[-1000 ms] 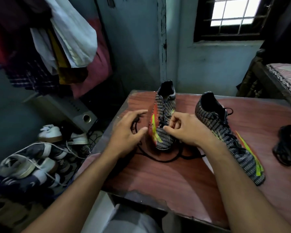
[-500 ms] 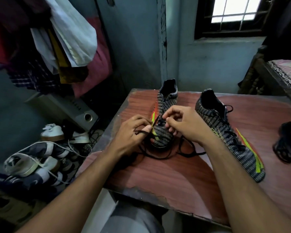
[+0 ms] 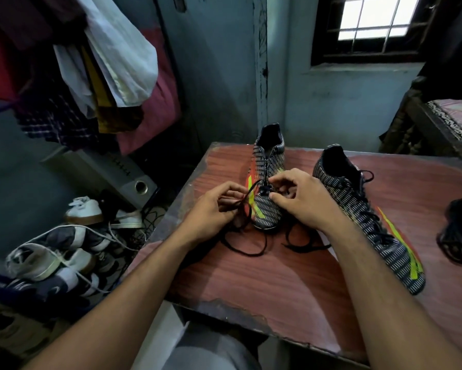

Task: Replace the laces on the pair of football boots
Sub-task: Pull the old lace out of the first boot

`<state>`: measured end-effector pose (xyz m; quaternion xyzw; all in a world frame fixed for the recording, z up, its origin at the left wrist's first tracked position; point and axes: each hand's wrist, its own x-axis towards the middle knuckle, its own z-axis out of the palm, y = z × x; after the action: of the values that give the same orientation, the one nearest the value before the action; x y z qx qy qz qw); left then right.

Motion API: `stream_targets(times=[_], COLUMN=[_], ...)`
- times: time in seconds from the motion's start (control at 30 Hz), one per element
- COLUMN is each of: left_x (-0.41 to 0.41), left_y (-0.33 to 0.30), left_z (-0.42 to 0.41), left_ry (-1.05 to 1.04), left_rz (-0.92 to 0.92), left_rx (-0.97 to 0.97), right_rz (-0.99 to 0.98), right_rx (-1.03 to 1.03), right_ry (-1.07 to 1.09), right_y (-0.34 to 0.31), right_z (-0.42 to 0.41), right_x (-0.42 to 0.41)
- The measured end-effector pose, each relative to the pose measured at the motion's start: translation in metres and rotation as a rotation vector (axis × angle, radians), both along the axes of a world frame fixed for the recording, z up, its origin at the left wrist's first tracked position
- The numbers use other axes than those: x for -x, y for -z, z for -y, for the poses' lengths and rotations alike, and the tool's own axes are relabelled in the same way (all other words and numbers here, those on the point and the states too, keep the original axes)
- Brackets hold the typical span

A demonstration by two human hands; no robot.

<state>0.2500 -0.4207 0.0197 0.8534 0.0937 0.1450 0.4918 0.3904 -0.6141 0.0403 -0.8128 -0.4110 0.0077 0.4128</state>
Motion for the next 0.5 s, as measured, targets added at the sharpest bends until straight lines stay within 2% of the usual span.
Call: stream_targets(times=[0.07,0.17,0.23,0.3,0.4,0.5], left_x=[0.001,0.005,0.004,-0.003,-0.021,-0.037], left_y=[-0.006,-0.029,-0.042,-0.043,-0.031,-0.016], left_z=[0.001,0.006,0.009,0.014,0.023,0.026], left_ry=[0.06,0.267,0.342,0.282,0.079,-0.011], left_rz=[-0.02,-0.115,-0.115,-0.018,0.161,0.231], left_rx=[-0.054,-0.2,-0.216,-0.197,-0.226,-0.384], right_rz=[0.013,0.055,0.02,-0.003,0.023,0.061], right_rx=[-0.017,-0.029,-0.06,-0.077,-0.035,-0.02], right_ry=[0.003,0.031,0.073,0.118,0.172,0.232], right_y=[0.001,0.003,0.004,0.005,0.009,0.013], right_z=[-0.001,0.0,0.002,0.004,0.007,0.011], right_x=[0.0,-0.003,-0.008,-0.014,-0.021,-0.024])
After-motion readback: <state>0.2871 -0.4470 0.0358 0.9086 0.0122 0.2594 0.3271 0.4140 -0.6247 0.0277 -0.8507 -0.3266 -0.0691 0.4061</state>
